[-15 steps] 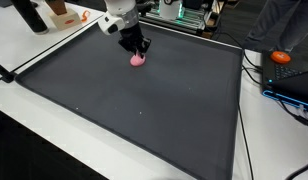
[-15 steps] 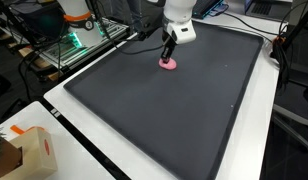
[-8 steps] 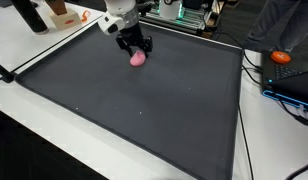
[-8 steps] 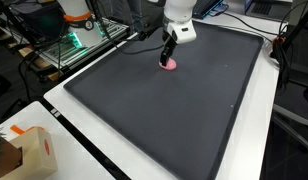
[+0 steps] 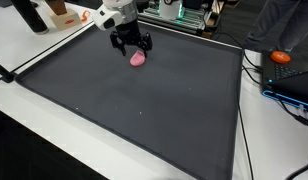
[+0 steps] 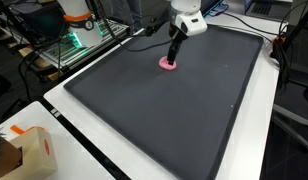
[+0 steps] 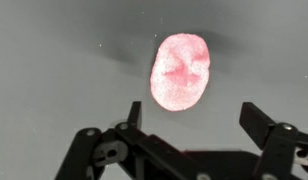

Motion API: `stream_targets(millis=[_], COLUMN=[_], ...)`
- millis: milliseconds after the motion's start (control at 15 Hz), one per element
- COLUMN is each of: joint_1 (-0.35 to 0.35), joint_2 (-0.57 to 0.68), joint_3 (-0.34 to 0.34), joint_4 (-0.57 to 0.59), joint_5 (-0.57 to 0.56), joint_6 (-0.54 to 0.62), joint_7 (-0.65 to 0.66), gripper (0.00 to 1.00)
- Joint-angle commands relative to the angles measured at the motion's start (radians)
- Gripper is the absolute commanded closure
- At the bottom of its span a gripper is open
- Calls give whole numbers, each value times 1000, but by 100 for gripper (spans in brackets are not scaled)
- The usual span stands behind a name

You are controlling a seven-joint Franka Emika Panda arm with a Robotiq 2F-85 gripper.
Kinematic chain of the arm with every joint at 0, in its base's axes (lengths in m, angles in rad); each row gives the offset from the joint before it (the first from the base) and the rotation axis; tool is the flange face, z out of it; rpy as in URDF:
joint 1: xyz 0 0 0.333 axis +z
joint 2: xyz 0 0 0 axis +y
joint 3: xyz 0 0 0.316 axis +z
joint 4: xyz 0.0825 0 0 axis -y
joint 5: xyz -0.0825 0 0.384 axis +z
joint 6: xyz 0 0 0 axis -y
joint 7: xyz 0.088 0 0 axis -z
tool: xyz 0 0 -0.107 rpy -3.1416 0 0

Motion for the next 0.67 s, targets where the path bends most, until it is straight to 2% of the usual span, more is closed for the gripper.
stream_targets(millis=[0, 267, 600], joint_1=[47, 114, 161], joint_2=[32, 98, 195], joint_3=[-4, 3, 35], joint_4=[99, 221, 358], joint_5=[-113, -264, -329], joint_6=[-95, -228, -383], joint_7=[-4, -15, -115], gripper=[0, 0, 0])
